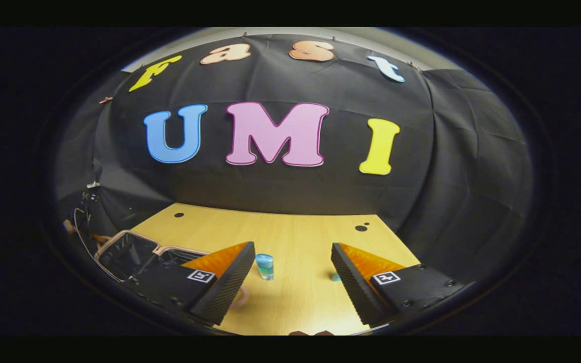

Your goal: First open the suitcase, pack the skin care products into it, and then close the suitcase.

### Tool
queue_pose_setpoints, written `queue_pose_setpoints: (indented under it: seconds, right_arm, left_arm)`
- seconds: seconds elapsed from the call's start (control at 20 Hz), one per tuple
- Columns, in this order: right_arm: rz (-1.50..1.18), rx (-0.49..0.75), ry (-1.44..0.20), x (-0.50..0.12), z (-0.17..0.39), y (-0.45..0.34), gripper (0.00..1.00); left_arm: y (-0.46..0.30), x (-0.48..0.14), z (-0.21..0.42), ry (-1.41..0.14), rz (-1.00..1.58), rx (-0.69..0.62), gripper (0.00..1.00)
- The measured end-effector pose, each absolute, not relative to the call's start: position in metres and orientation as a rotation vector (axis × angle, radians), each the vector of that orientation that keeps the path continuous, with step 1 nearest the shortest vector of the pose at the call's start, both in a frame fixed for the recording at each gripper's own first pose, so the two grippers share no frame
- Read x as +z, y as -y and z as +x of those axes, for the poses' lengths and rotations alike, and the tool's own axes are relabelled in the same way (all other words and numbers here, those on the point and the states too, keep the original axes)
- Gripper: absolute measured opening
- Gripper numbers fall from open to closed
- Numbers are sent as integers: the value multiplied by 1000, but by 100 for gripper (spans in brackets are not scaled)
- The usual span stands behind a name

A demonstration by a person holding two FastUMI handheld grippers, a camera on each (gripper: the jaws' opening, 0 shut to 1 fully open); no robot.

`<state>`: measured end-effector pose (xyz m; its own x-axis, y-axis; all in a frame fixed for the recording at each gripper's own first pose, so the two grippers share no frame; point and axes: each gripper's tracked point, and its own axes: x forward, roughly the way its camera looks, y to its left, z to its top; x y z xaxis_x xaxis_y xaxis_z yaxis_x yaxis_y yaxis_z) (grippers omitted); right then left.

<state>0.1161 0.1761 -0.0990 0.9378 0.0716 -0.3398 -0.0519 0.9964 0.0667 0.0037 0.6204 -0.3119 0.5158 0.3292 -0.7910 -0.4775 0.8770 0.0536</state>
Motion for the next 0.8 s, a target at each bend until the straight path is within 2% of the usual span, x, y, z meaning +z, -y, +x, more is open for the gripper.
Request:
queue_pose_setpoints:
  seconds: [0.05, 0.1, 0.15, 0.2, 0.25, 0.3, 0.35, 0.4, 0.45, 0.5, 0.7, 0.75, 0.8]
  right_arm:
    - [55, 60, -350, -99, 116, -176, 96]
    - [54, 57, -353, -100, 115, -176, 92]
    - [55, 51, -356, -102, 114, -174, 96]
    - [58, 44, -362, -105, 113, -174, 92]
    - [64, 36, -367, -107, 112, -172, 92]
    - [71, 29, -371, -110, 109, -169, 96]
    - [77, 22, -374, -113, 105, -168, 92]
    - [80, 16, -377, -116, 102, -166, 92]
    - [81, 12, -382, -119, 99, -165, 92]
    - [80, 9, -382, -121, 99, -165, 96]
    - [60, 32, -378, -127, 96, -168, 96]
    - [53, 37, -376, -128, 96, -168, 100]
    - [49, 37, -372, -128, 97, -166, 96]
  left_arm:
    - [-625, -315, 3, -918, -178, 504, 14]
    - [-626, -319, 8, -914, -172, 510, 18]
    - [-628, -319, 10, -905, -159, 510, 18]
    - [-629, -317, 6, -888, -144, 520, 22]
    - [-634, -310, 7, -859, -125, 545, 25]
    - [-634, -299, 8, -825, -104, 557, 50]
    - [-635, -292, 14, -783, -76, 558, 74]
    - [-629, -278, 17, -747, -55, 538, 99]
    - [-619, -268, 23, -708, -38, 510, 96]
    - [-608, -254, 28, -668, -20, 482, 97]
    - [-543, -192, 45, -512, 5, 399, 98]
    - [-520, -176, 47, -485, 5, 364, 98]
    - [-498, -157, 53, -443, 5, 330, 98]
